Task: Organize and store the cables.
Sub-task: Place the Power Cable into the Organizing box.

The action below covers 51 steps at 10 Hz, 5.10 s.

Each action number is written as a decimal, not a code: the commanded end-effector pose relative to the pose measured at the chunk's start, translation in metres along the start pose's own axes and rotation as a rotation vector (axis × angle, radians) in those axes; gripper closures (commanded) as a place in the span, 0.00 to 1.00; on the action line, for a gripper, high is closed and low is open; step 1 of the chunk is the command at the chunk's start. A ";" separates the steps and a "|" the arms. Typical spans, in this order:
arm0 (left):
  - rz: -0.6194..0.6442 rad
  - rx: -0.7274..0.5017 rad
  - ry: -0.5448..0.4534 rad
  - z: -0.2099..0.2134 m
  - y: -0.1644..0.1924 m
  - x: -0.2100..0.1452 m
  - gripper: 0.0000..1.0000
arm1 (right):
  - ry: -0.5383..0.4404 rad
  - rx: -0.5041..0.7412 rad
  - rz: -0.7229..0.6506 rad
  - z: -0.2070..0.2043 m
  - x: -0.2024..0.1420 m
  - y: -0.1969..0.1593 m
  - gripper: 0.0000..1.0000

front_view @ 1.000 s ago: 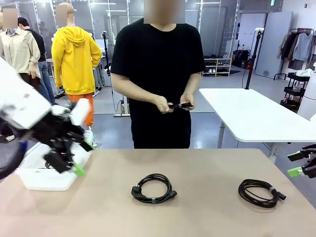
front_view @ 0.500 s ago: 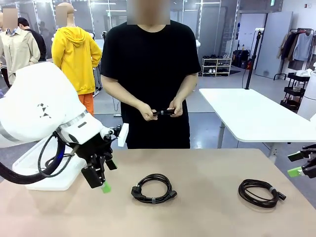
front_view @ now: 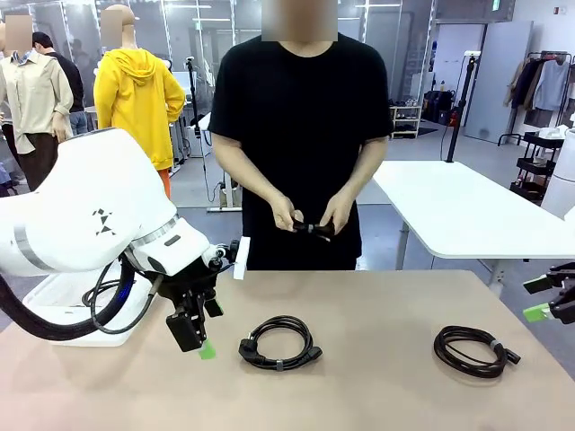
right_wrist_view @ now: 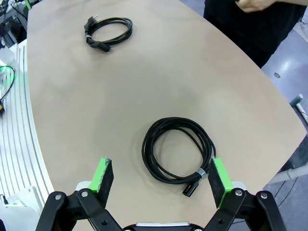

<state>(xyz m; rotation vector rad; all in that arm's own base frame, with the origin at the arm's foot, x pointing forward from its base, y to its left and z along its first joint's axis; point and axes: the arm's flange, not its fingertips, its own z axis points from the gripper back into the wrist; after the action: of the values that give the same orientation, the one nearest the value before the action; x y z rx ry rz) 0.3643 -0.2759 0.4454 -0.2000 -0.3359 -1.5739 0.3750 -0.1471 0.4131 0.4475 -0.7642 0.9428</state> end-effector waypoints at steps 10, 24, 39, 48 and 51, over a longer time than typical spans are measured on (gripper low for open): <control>0.131 -0.054 0.245 -0.104 0.061 0.095 0.00 | 0.013 0.003 -0.012 0.002 0.002 -0.002 0.00; 0.036 -0.093 0.287 -0.194 0.098 0.091 0.60 | 0.013 0.003 -0.012 0.002 0.002 -0.002 0.00; -0.175 0.038 0.291 -0.030 0.074 0.110 1.00 | 0.013 0.003 -0.012 0.002 0.002 -0.002 0.00; -0.329 -0.007 0.244 0.052 0.087 0.063 0.82 | 0.013 0.003 -0.012 0.002 0.002 -0.002 0.00; -0.317 0.010 0.232 0.109 0.096 -0.026 0.82 | 0.013 0.003 -0.012 0.002 0.002 -0.002 0.00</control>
<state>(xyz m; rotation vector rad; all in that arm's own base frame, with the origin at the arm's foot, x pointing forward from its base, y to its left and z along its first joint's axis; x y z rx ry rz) 0.4585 -0.2477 0.5513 0.0599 -0.2028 -1.9068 0.3752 -0.1473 0.4125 0.4465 -0.7610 0.9421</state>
